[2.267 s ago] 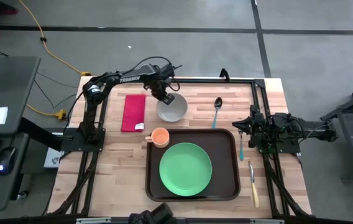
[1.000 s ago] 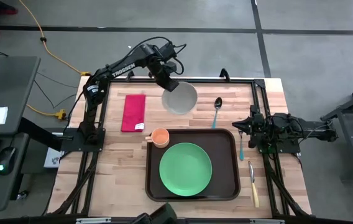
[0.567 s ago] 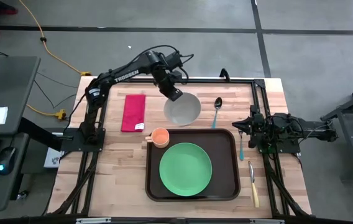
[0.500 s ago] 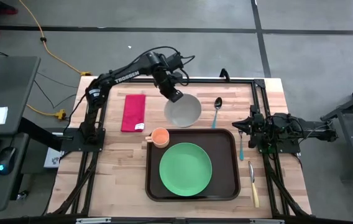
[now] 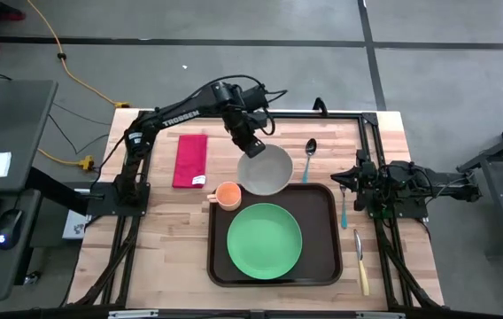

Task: Set up tray
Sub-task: Put the gray bowl on top of the green plate on the brown serving tray

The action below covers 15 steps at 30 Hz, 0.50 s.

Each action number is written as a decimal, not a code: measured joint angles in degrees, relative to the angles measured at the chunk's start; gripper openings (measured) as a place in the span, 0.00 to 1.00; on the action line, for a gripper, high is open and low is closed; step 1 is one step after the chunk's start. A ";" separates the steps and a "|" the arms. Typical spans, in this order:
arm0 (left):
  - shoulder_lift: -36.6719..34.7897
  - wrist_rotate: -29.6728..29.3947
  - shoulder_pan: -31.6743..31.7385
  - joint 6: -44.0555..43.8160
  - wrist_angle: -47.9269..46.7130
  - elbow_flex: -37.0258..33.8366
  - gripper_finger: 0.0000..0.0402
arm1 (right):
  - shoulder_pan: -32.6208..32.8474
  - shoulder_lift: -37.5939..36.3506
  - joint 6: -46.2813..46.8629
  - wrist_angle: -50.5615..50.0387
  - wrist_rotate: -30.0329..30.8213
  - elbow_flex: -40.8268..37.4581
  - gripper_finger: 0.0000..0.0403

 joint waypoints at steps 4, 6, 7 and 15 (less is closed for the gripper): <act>0.00 -0.37 -2.32 -1.15 -0.32 0.19 0.05 | 0.02 0.01 -0.01 0.00 0.00 0.00 0.00; 0.00 -0.35 -3.46 -1.92 -0.36 0.19 0.05 | 0.02 0.00 0.01 0.00 0.00 0.00 0.00; 0.00 -0.34 -4.03 -2.04 -0.35 0.19 0.05 | 0.02 -0.01 0.01 0.00 0.00 0.00 0.00; 0.00 -0.50 -8.51 -6.12 -0.20 0.19 0.05 | 0.02 -0.01 -0.01 0.00 0.00 0.00 0.00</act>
